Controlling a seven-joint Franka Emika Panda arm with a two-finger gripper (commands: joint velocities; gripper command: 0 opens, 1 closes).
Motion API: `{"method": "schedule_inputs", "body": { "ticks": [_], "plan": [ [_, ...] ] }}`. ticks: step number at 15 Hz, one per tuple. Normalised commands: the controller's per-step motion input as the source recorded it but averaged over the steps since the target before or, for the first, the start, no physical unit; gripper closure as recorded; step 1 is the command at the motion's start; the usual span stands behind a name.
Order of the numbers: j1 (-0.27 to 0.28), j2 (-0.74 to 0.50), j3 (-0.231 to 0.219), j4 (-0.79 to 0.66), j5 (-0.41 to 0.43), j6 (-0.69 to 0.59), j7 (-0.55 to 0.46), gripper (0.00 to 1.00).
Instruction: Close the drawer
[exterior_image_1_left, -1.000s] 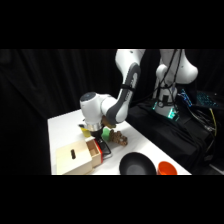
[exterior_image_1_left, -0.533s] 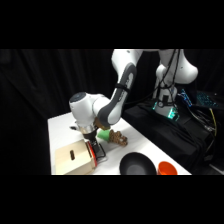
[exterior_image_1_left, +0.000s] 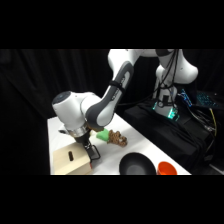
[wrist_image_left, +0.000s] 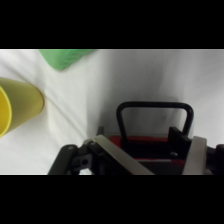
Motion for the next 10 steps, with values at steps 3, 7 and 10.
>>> {"method": "schedule_inputs", "body": {
  "ticks": [3, 7, 10],
  "plan": [
    [0.042, -0.19, 0.014, 0.22, -0.054, -0.52, -0.08, 0.0],
    [0.024, -0.29, 0.015, 0.08, -0.07, -0.48, -0.1, 0.0],
    [0.006, -0.32, 0.025, -0.03, -0.068, -0.39, -0.1, 0.0]
  ]
}}
